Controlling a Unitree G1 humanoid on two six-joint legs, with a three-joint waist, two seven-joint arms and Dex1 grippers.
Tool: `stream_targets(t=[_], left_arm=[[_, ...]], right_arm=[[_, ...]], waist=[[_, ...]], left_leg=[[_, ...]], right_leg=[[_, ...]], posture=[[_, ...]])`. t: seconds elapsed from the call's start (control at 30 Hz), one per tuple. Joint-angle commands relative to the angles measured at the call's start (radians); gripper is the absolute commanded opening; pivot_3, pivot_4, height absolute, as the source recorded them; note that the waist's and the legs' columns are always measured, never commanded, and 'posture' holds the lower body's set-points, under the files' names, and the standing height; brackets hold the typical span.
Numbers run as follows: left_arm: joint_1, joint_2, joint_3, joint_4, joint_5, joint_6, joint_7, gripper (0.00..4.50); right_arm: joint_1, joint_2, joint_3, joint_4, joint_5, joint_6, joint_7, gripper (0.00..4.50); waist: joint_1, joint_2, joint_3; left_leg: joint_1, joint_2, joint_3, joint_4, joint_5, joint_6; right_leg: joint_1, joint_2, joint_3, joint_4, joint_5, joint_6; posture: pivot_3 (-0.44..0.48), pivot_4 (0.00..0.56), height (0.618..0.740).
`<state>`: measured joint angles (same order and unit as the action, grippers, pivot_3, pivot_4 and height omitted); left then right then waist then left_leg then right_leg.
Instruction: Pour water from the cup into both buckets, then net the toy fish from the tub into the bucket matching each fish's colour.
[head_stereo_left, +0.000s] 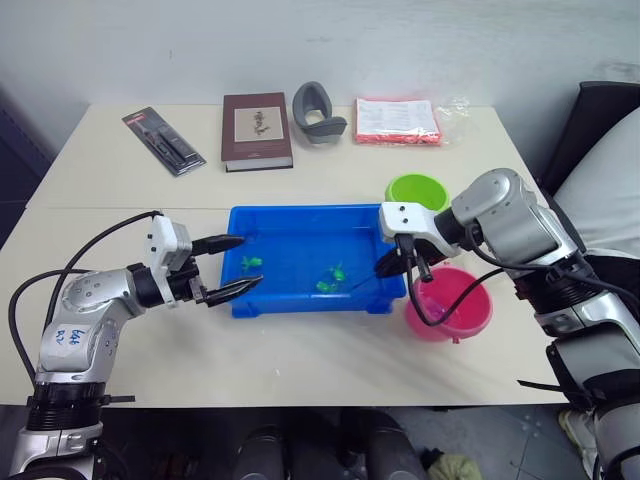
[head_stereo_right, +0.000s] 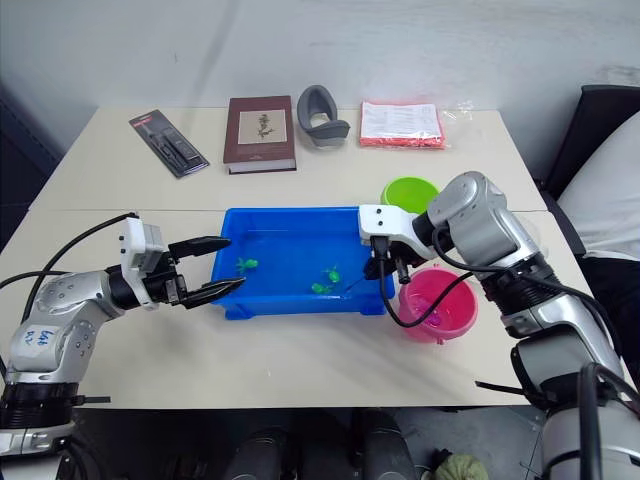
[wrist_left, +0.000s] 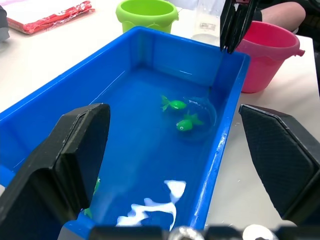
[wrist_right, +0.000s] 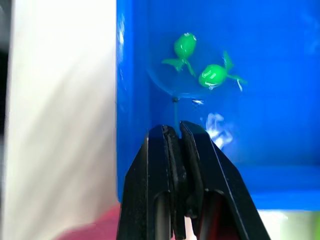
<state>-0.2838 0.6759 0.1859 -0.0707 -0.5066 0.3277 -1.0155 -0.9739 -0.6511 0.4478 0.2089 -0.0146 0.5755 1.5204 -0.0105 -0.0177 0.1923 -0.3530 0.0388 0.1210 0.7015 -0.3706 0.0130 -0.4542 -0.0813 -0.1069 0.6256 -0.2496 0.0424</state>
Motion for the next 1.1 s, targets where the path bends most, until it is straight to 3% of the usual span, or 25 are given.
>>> stream_targets(t=[0.03,0.37,0.57,0.77,1.1], left_arm=[[0.002,0.014,0.028,-0.028,-0.016,-0.007,0.002,4.44],[-0.001,0.031,0.040,-0.013,-0.011,-0.010,-0.004,4.44],[0.021,0.121,0.085,0.066,0.011,-0.043,-0.050,4.44],[0.050,0.198,0.122,0.095,-0.005,-0.033,-0.106,4.44],[0.079,0.211,0.151,0.062,-0.025,-0.005,-0.107,4.44]], right_arm=[[0.013,0.015,-0.016,-0.027,0.021,0.017,-0.023,0.00],[0.042,0.091,-0.044,-0.013,0.062,0.069,-0.128,0.00],[0.058,0.132,-0.076,-0.031,0.105,0.075,-0.189,0.00],[0.089,0.133,-0.112,-0.082,0.167,0.087,-0.202,0.00],[0.168,0.116,-0.236,-0.153,0.273,0.032,-0.247,0.00]], waist=[[-0.001,0.000,0.000],[-0.018,0.000,0.000],[-0.021,0.000,0.000],[-0.018,0.000,0.000],[-0.018,0.000,0.000]], left_leg=[[0.000,0.000,0.000,0.000,0.000,0.000],[0.000,0.000,0.000,0.000,0.000,0.000],[-0.001,0.000,0.000,-0.001,0.000,-0.001],[-0.003,0.000,0.001,-0.001,0.000,-0.001],[-0.004,0.000,0.001,-0.001,0.000,-0.001]], right_leg=[[0.000,0.000,0.000,0.000,0.000,0.000],[0.000,0.000,0.000,0.000,0.000,0.000],[-0.002,0.000,0.000,0.001,0.000,-0.001],[-0.006,0.000,0.001,0.001,0.000,-0.001],[-0.006,0.000,0.001,0.001,0.000,-0.001]], posture=[[0.000,0.150,0.740],[0.000,0.150,0.740],[0.000,0.150,0.740],[0.000,0.150,0.740],[0.000,0.150,0.740]])
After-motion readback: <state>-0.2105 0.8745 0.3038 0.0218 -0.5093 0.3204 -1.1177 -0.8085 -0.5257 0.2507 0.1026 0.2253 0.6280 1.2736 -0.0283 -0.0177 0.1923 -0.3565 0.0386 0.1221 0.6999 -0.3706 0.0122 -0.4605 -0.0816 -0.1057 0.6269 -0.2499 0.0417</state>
